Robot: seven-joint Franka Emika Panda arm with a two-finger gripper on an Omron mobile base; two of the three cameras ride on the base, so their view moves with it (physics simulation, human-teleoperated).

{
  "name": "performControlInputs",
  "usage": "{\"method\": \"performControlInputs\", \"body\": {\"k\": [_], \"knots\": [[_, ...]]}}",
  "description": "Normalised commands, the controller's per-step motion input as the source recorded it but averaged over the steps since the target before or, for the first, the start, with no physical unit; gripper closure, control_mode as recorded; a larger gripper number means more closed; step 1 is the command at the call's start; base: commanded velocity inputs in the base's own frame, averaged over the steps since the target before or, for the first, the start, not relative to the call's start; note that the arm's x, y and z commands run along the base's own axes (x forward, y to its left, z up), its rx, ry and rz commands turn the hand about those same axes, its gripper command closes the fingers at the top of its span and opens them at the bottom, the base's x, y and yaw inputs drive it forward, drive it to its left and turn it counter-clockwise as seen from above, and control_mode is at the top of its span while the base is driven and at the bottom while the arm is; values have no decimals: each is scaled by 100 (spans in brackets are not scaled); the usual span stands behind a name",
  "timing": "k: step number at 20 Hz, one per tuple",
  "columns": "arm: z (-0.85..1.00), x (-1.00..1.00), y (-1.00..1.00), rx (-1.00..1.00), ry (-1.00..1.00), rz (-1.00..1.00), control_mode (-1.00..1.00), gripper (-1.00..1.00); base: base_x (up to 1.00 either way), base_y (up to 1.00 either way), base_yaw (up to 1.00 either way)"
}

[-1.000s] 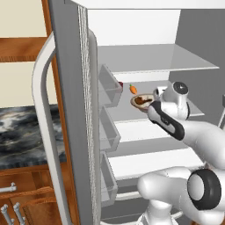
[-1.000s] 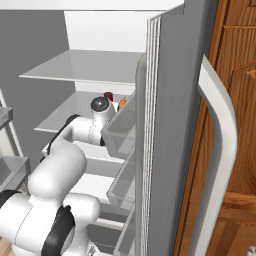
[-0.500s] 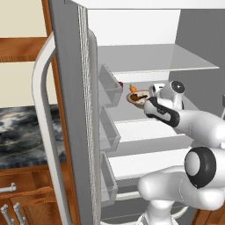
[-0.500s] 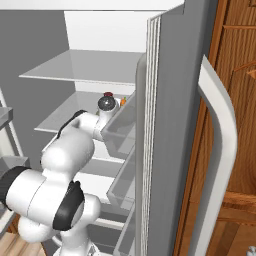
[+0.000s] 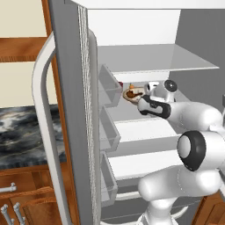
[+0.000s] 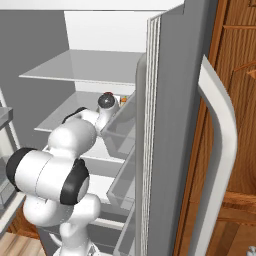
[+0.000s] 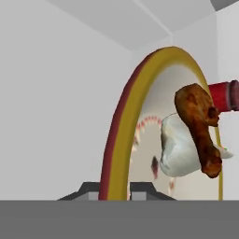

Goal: Pick the chicken drumstick and garlic from their plates and place them in the bowl. Then put the bowl in the fridge.

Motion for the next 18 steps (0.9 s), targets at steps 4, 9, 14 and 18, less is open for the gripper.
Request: {"method": "performControlInputs", "body": {"k": [4, 9, 14, 18], "knots": [[0, 39, 9, 0, 0, 0, -100, 100, 0, 0, 0], [-1, 29, 0, 0, 0, 0, -100, 100, 0, 0, 0], [-5, 11, 0, 0, 0, 0, -100, -100, 0, 0, 0], [4, -6, 1, 0, -13, 0, -100, -100, 0, 0, 0]]}}
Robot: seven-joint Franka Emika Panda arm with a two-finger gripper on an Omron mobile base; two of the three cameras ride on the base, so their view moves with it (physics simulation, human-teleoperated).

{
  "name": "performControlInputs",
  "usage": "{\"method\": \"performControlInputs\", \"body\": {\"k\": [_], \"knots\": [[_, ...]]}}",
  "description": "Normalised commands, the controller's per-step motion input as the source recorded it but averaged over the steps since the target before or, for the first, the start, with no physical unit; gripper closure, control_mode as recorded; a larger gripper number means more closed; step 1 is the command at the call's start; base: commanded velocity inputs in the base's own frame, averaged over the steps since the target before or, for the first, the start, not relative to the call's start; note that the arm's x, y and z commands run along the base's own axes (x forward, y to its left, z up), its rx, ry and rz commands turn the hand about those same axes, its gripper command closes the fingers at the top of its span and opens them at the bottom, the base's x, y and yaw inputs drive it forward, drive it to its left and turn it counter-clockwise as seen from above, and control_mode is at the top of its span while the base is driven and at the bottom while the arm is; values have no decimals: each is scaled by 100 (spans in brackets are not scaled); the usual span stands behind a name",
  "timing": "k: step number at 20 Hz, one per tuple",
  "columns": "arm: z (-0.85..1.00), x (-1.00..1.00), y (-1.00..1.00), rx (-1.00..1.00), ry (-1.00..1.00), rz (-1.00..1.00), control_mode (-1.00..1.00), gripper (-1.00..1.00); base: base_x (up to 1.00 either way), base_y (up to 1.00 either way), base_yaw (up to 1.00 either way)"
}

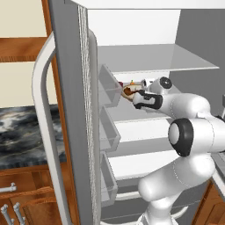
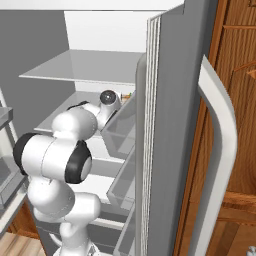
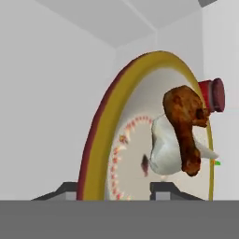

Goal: Pick the chicken drumstick and garlic from their plates and place them in the bowl. Then put the bowl in the fridge.

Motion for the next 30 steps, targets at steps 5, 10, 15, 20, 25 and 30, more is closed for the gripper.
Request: {"method": "performControlInputs", "body": {"k": [5, 10, 15, 20, 25, 30], "knots": [[24, -39, 7, 0, -32, 0, -100, -100, 0, 0, 0], [22, -64, 9, -5, -21, 0, -100, -100, 0, 0, 0], [57, -48, 9, -1, -2, 0, -100, -100, 0, 0, 0], [63, -55, 4, 0, 2, 0, -100, -100, 0, 0, 0], [54, -54, 1, 0, 20, 0, -100, -100, 0, 0, 0], [36, -64, 0, 0, 28, -1, -100, -100, 0, 0, 0]]}}
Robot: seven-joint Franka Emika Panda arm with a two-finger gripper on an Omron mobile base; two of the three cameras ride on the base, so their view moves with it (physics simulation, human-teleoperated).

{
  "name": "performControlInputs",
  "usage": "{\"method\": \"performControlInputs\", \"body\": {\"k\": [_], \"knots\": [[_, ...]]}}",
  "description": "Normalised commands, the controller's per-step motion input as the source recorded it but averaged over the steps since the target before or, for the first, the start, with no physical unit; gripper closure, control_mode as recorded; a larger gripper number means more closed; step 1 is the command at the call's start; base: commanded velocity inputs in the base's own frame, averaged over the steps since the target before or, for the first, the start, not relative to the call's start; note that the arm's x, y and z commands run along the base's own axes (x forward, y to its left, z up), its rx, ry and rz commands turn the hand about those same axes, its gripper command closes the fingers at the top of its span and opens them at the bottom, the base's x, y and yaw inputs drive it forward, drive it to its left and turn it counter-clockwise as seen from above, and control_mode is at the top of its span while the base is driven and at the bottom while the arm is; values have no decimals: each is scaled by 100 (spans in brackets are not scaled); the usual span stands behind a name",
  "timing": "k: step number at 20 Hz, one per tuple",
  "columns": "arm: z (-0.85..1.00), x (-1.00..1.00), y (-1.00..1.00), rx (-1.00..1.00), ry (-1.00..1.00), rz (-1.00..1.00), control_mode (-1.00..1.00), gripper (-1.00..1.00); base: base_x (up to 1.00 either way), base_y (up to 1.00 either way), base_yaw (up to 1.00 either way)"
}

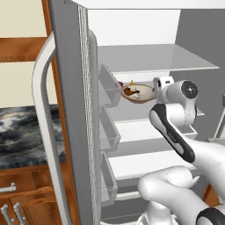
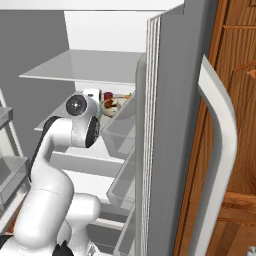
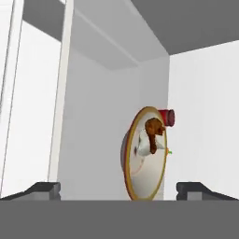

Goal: Pick the chicken drumstick and garlic from their plates and place them in the bowl. Then put the bowl in the fridge.

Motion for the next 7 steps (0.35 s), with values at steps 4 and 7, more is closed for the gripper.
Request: {"method": "performControlInputs", "body": {"k": [4, 7], "knots": [[24, -77, 0, 0, 19, -4, -100, -100, 0, 0, 0], [12, -88, 0, 0, 10, -7, -100, -100, 0, 0, 0]]}}
